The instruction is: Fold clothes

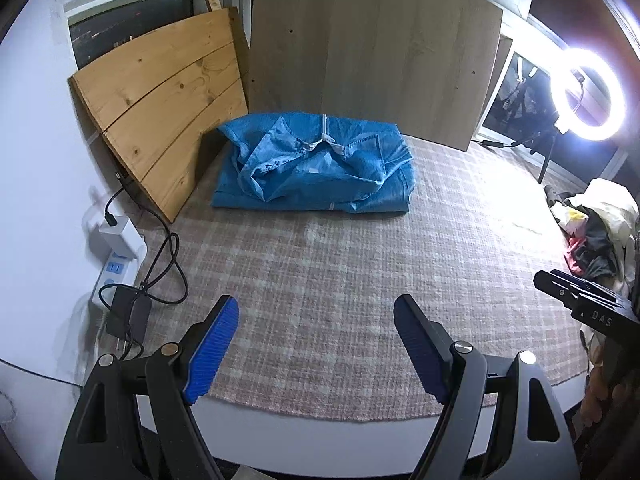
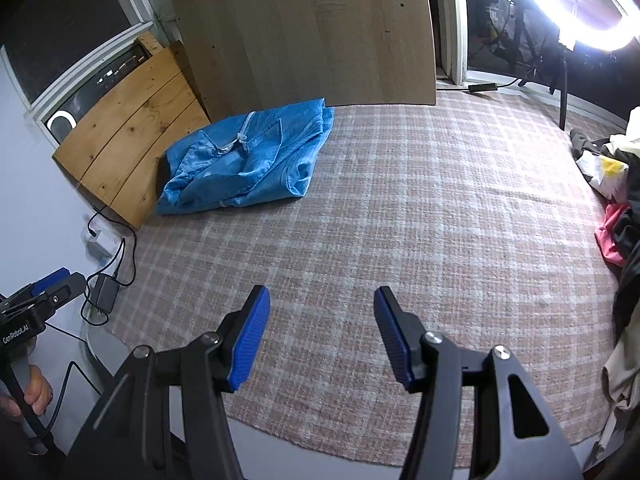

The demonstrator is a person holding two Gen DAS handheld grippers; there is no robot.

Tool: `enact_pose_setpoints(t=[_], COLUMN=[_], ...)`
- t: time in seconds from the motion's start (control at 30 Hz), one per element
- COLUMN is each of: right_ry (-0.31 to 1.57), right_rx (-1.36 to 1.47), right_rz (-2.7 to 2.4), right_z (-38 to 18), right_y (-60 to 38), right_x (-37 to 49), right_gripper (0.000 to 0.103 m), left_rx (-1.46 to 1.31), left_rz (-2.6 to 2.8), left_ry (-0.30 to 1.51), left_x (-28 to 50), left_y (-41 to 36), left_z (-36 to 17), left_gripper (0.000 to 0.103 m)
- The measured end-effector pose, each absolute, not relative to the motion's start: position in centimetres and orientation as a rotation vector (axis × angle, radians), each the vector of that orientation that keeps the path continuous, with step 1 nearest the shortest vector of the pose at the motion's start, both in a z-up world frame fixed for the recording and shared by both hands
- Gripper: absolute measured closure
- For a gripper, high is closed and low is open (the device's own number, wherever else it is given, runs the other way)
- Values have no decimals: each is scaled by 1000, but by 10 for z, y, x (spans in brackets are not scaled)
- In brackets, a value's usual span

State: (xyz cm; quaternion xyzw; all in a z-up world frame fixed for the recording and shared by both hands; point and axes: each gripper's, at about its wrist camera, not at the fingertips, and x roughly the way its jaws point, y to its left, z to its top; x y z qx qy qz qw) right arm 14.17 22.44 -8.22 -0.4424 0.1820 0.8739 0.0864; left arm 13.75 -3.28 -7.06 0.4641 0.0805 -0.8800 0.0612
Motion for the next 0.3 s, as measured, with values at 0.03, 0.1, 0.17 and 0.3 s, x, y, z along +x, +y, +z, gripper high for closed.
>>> enact_pose_setpoints(t=[0.03, 0.1, 0.17, 0.3], right_ry=[545, 548, 554, 566], right_rx=[-1318, -1319, -1321, -1326], right_rz=[2603, 2597, 2591, 2577], right_z=[-83, -84, -85, -87], right_y=[225, 226, 229, 235], right_x=[142, 144, 146, 149], right_gripper=[49, 49, 49, 49], left_rx=[1406, 1410, 1404, 1358], left_rz=[-2658, -2654, -2652, -2648], left_ry=[245, 240, 224, 161], left_x=[137, 136, 136, 138], left_y=[-33, -31, -29, -23], left_z=[-71, -72, -72, -67], left_gripper=[24, 25, 25, 25])
